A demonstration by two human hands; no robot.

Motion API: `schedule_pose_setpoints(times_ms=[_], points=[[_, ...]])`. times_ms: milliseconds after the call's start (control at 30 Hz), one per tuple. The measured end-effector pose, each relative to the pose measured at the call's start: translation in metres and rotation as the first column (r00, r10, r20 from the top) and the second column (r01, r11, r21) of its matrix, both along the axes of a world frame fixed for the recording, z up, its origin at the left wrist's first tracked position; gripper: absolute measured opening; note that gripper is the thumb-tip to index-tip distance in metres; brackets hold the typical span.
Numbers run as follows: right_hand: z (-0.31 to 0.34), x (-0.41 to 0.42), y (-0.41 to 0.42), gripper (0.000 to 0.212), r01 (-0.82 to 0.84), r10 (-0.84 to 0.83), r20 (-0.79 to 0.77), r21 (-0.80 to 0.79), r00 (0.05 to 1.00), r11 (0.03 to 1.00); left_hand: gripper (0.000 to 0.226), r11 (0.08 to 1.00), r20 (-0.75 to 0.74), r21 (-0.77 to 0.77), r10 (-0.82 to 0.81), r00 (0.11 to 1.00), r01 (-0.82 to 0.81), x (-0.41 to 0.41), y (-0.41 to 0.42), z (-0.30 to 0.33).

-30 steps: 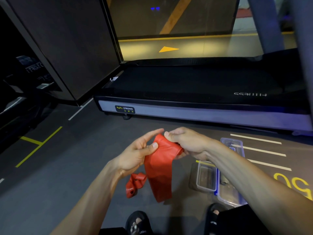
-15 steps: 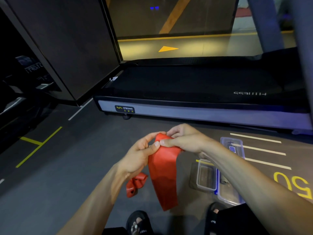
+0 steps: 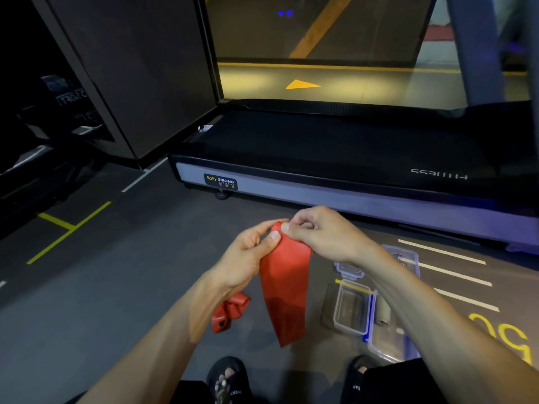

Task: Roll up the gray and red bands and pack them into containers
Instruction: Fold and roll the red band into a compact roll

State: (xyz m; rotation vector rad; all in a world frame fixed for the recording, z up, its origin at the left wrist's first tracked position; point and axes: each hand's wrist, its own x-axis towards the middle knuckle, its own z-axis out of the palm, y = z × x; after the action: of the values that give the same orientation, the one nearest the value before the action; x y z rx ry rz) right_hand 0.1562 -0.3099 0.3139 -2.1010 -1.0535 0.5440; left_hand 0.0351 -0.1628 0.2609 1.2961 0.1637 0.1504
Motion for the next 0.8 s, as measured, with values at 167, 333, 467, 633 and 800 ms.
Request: schedule_pose_setpoints(times_ms=[167, 333, 467, 633, 800], points=[[-0.003, -0.002, 0.001, 0.051, -0.098, 0.103, 0.155, -0.037, 0.982, 0.994, 0.043, 0.996, -0.014, 0.059, 0.062, 0.998, -0.061, -0.002, 0.003, -0.004], [-0.007, 0.0, 0.001, 0.041, -0.153, 0.158, 0.13, -0.049, 0.979, 0.987, 0.034, 0.985, -0.004, 0.102, 0.141, 0.99, -0.14, -0.001, -0.002, -0.009], [-0.004, 0.002, 0.003, 0.038, -0.155, 0.163, 0.196, -0.055, 0.967, 0.986, 0.031, 0.991, -0.023, -0.004, 0.132, 0.991, -0.132, -0.002, -0.004, -0.01], [0.001, 0.006, 0.005, 0.032, -0.071, 0.058, 0.254, 0.041, 0.965, 0.997, 0.041, 0.995, 0.034, -0.083, 0.051, 0.998, -0.048, -0.003, -0.001, -0.008], [0.011, 0.012, 0.004, 0.021, -0.027, -0.013, 0.266, 0.146, 0.964, 0.989, 0.047, 0.998, 0.042, -0.051, -0.042, 0.998, 0.044, -0.008, 0.001, -0.008]])
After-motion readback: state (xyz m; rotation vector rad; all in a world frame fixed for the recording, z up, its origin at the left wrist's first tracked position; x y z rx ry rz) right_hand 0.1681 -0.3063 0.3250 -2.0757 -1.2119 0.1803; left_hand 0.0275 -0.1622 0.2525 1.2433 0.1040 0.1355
